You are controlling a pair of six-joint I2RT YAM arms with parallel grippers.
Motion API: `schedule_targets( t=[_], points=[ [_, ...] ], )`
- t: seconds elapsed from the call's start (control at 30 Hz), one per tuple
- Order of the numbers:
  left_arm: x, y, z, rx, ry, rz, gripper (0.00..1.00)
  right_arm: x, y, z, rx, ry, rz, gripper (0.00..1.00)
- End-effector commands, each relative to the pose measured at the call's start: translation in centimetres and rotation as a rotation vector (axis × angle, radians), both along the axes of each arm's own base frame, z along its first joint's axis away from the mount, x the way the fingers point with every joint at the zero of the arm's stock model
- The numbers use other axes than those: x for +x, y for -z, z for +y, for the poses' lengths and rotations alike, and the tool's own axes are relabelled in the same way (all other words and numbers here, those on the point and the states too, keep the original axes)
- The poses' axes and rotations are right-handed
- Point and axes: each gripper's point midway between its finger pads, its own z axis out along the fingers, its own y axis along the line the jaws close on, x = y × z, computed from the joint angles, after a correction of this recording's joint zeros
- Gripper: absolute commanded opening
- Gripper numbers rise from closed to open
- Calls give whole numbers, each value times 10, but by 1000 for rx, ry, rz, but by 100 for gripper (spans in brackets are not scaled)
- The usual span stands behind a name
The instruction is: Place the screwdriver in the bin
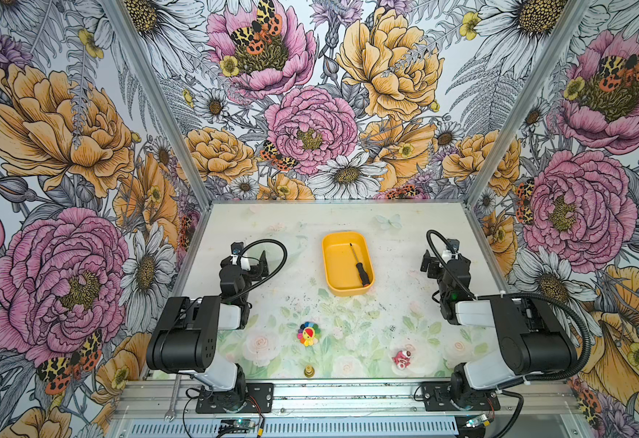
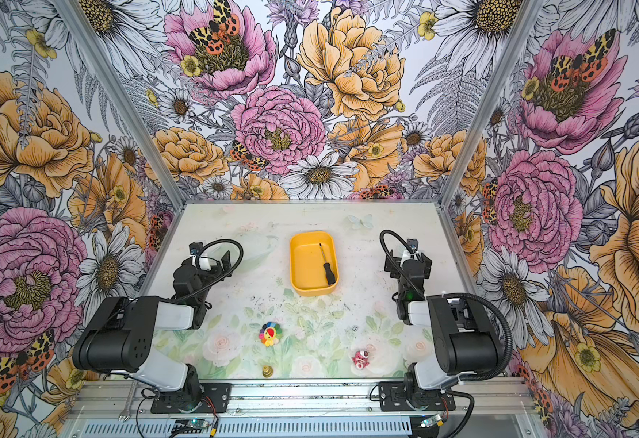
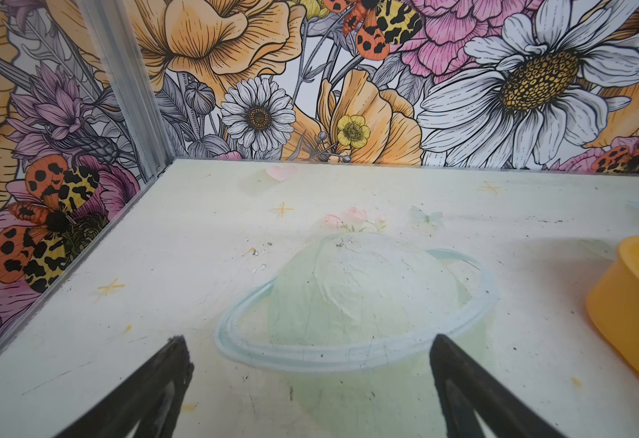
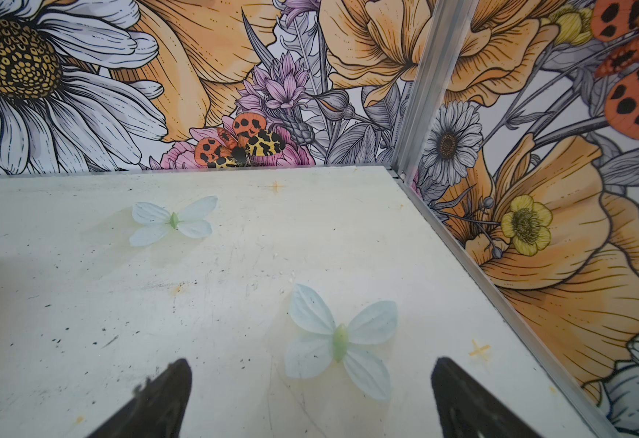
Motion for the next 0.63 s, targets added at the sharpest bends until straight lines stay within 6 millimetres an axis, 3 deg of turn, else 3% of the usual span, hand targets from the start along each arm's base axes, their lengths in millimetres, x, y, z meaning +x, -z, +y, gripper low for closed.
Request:
schedule_targets(
  t=[0.0, 0.6],
  points=[
    [3, -7, 0, 16, -12, -20, 99, 1, 0, -1, 9, -2, -14, 99],
    [4, -6, 1, 16, -16, -16, 99, 1, 0, -1, 11, -5, -13, 99]
  ],
)
